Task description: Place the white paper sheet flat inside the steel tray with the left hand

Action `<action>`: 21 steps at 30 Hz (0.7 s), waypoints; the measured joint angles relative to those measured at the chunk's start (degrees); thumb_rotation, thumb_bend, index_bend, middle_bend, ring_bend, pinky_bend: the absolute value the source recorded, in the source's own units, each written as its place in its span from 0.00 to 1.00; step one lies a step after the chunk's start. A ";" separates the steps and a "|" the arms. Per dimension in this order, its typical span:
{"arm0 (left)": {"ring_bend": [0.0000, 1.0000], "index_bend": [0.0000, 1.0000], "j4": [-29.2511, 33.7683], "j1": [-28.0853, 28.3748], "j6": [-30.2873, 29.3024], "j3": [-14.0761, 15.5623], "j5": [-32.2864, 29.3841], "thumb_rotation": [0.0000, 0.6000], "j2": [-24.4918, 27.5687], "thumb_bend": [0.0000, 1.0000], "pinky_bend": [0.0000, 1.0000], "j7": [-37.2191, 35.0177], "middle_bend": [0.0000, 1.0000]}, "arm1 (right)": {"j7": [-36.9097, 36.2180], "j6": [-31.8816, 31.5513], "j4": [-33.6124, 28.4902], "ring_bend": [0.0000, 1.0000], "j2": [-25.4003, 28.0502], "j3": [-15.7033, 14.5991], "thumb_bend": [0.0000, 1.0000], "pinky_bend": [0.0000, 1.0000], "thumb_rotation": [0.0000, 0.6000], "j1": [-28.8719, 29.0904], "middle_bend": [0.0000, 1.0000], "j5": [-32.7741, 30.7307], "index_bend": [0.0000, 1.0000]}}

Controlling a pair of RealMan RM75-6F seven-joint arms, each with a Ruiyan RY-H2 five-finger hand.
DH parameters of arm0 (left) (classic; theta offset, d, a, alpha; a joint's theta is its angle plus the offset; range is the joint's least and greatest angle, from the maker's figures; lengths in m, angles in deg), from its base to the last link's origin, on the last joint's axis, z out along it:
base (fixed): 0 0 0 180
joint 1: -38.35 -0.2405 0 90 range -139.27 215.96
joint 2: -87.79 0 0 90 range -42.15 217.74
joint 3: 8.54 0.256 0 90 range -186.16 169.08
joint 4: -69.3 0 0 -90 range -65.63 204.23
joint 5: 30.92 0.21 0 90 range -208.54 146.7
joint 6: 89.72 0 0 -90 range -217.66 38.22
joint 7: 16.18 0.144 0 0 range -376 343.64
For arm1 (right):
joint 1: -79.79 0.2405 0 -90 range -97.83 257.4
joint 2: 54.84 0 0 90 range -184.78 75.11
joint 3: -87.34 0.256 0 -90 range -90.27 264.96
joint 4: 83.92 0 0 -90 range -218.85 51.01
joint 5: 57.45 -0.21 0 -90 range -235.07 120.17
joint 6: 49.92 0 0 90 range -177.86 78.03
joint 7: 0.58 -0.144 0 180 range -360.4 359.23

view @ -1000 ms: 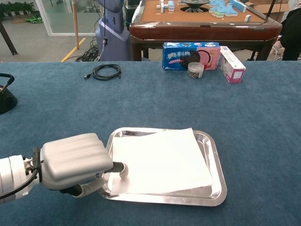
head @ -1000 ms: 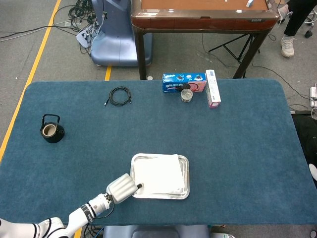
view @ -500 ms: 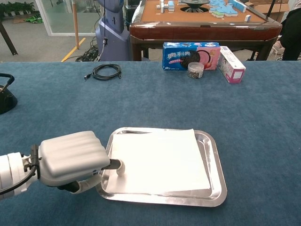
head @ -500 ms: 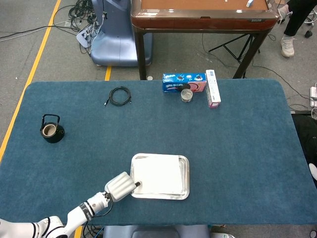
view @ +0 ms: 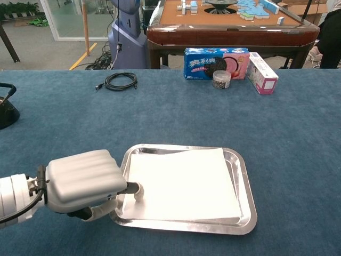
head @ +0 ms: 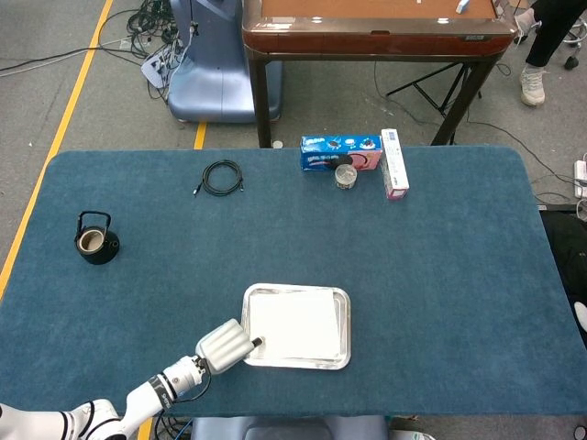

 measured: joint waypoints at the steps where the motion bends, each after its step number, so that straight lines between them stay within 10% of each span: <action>1: 1.00 0.31 -0.12 -0.01 -0.02 -0.10 -0.10 1.00 0.01 0.58 1.00 0.01 1.00 | 0.00 0.01 -0.01 0.36 0.00 0.00 0.26 0.32 1.00 0.00 0.50 0.00 0.48; 21: 1.00 0.31 0.09 0.19 -0.05 -0.24 0.32 1.00 -0.04 0.58 1.00 0.21 1.00 | 0.19 -0.02 -0.05 0.36 -0.05 -0.01 0.26 0.32 1.00 -0.03 0.50 0.08 0.48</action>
